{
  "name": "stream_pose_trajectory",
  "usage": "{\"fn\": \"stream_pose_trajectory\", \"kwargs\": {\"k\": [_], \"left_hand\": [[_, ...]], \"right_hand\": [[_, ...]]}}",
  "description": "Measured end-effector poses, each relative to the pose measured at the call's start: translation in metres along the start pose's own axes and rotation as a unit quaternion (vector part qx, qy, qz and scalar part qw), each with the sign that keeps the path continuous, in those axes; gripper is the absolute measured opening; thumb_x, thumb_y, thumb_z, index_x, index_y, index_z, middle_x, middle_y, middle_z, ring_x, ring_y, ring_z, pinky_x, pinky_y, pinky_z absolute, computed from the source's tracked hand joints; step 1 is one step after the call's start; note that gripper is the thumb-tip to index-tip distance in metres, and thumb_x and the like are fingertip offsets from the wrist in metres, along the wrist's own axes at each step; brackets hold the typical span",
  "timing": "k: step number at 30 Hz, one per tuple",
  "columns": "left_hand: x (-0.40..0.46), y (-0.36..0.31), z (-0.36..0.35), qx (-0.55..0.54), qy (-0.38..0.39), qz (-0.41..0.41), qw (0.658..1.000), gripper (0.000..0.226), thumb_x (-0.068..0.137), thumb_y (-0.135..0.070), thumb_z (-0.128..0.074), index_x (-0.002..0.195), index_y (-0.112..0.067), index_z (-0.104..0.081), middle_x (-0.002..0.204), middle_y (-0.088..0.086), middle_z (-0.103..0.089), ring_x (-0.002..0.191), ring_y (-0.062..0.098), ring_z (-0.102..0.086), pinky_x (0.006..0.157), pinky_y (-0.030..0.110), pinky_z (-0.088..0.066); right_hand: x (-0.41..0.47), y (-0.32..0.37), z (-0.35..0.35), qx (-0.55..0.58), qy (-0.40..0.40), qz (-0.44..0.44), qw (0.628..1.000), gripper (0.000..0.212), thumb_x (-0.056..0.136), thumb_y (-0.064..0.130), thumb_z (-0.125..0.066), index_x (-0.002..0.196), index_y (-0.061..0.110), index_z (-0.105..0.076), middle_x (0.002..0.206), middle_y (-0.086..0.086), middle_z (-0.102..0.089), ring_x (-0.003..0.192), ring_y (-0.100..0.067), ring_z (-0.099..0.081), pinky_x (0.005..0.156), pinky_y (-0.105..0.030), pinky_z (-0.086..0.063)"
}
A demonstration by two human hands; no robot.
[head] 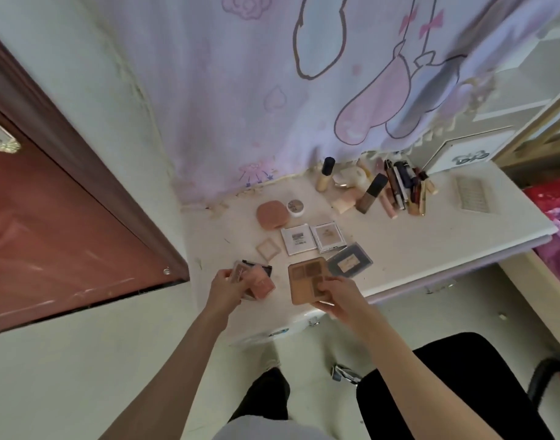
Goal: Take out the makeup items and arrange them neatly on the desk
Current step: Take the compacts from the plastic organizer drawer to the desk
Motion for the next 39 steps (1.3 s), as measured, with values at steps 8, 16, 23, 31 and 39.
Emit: {"fn": "stream_pose_trajectory", "kwargs": {"k": [8, 16, 23, 31, 39], "left_hand": [[0.075, -0.008, 0.024, 0.067, -0.072, 0.028, 0.995, 0.052, 0.079, -0.031, -0.07, 0.12, -0.007, -0.047, 0.114, 0.01, -0.056, 0.102, 0.028, -0.055, 0.078, 0.035, -0.042], [0.11, -0.023, 0.036, 0.19, -0.083, 0.006, 0.978, 0.066, 0.072, -0.043, -0.075, 0.12, -0.009, -0.046, 0.119, 0.009, -0.057, 0.104, 0.026, -0.055, 0.086, 0.038, -0.044], [0.111, -0.03, 0.032, 0.394, -0.146, -0.015, 0.907, 0.088, 0.063, -0.064, -0.07, 0.123, -0.006, -0.041, 0.122, 0.016, -0.043, 0.117, 0.034, -0.041, 0.094, 0.046, -0.034], [0.107, -0.026, 0.027, 0.452, -0.184, -0.055, 0.871, 0.086, 0.066, -0.067, -0.065, 0.127, -0.009, -0.044, 0.126, 0.017, -0.039, 0.118, 0.036, -0.035, 0.093, 0.045, -0.03], [0.107, -0.027, 0.025, 0.518, -0.182, -0.065, 0.833, 0.09, 0.065, -0.079, -0.051, 0.122, -0.01, -0.048, 0.12, 0.016, -0.045, 0.114, 0.036, -0.041, 0.091, 0.046, -0.032]], "right_hand": [[0.046, 0.008, -0.02, -0.102, -0.033, -0.059, 0.992, 0.02, 0.087, -0.007, -0.05, 0.105, 0.002, -0.053, 0.099, -0.013, -0.06, 0.096, -0.026, -0.059, 0.077, -0.034, -0.053], [0.054, 0.021, -0.022, -0.297, -0.065, 0.023, 0.952, 0.032, 0.089, 0.013, -0.057, 0.119, 0.003, -0.06, 0.103, -0.006, -0.065, 0.098, -0.022, -0.059, 0.087, -0.034, -0.049], [0.053, 0.036, -0.026, -0.454, -0.026, 0.056, 0.889, 0.039, 0.092, 0.032, -0.055, 0.123, 0.008, -0.057, 0.118, -0.006, -0.064, 0.107, -0.02, -0.057, 0.091, -0.029, -0.041], [0.051, 0.046, -0.028, -0.481, -0.001, 0.075, 0.874, 0.04, 0.093, 0.032, -0.053, 0.126, 0.008, -0.055, 0.127, -0.005, -0.059, 0.116, -0.019, -0.054, 0.096, -0.028, -0.038], [0.046, 0.069, -0.022, -0.489, 0.003, 0.13, 0.863, 0.04, 0.094, 0.028, -0.05, 0.129, 0.009, -0.051, 0.126, -0.004, -0.059, 0.114, -0.015, -0.054, 0.094, -0.022, -0.035]]}}
Point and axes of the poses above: each hand's wrist, its own x-axis towards the middle knuckle, its own z-axis out of the back of the hand, y = z × x, the point moved 2 cm from there along x, towards the middle knuckle
